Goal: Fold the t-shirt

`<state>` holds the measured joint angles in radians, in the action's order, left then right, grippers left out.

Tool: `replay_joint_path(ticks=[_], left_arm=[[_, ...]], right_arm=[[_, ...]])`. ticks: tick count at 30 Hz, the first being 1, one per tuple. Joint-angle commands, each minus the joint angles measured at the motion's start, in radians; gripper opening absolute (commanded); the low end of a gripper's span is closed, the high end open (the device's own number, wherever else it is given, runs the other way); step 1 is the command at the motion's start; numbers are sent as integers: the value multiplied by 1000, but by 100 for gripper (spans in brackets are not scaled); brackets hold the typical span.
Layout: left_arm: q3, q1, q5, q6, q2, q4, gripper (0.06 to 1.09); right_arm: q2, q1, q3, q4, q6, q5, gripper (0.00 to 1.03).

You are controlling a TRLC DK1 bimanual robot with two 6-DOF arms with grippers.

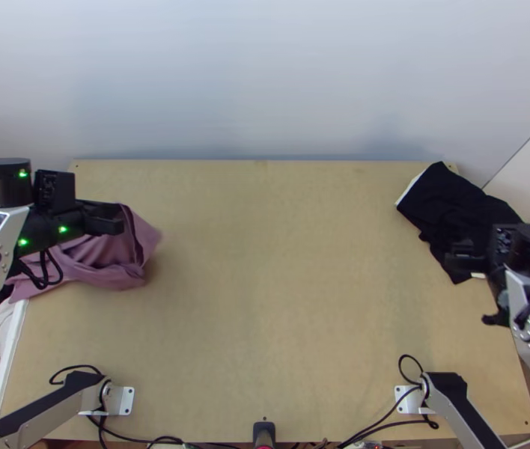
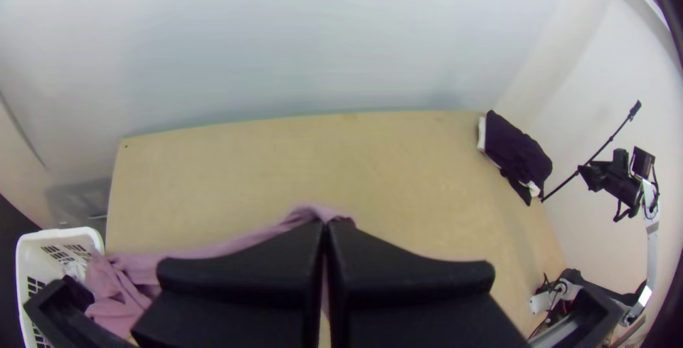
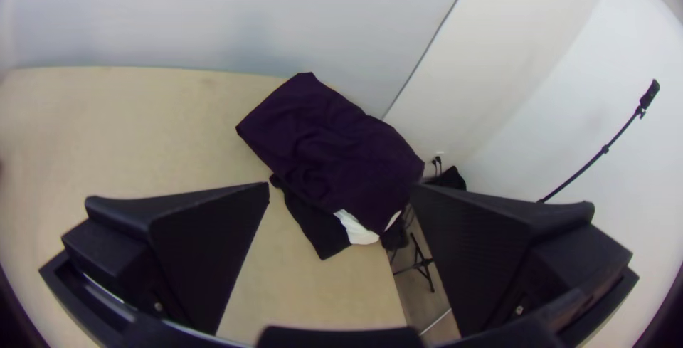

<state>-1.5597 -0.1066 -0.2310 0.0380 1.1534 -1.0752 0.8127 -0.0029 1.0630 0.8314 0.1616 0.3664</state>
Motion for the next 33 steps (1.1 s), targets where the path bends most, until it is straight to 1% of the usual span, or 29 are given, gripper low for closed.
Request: replay_joint_path(ticks=[1, 5, 8, 11, 14, 18, 21, 25, 27, 29, 31, 32, 33], left_arm=[[7, -74, 7, 3, -12, -11, 10], [4, -91, 5, 19, -12, 0, 10], [9, -142, 5, 39, -11, 26, 10], [7, -254, 5, 54, 5, 54, 10], [4, -423, 7, 56, 42, 89, 10], [-72, -574, 7, 59, 190, 138, 10], [-221, -614, 10, 86, 362, 222, 10], [-580, -597, 70, 180, 631, 248, 10], [-718, -596, 154, 188, 723, 293, 10], [-746, -608, 202, 174, 743, 377, 10], [-749, -643, 309, 154, 752, 431, 10], [-747, -668, 351, 115, 761, 448, 10], [-740, -690, 360, 74, 778, 454, 10]], right_arm=[[-73, -68, 29, 94, 6, 2, 93], [-101, -98, 28, 130, 6, 0, 93], [-129, -128, 15, 147, 6, 0, 93], [-161, -149, -3, 166, 6, 0, 93], [-181, -155, -15, 183, 4, 0, 93], [-198, -161, -1, 199, 10, 0, 93], [-224, -174, 9, 215, 13, 0, 93], [-259, -203, 2, 232, 13, -1, 93], [-270, -212, -9, 233, 13, -3, 93], [-282, -223, -23, 233, 13, -3, 93], [-293, -230, -41, 235, 12, -4, 93], [-299, -233, -55, 236, 12, -6, 93], [-305, -236, -69, 238, 9, -7, 93]])
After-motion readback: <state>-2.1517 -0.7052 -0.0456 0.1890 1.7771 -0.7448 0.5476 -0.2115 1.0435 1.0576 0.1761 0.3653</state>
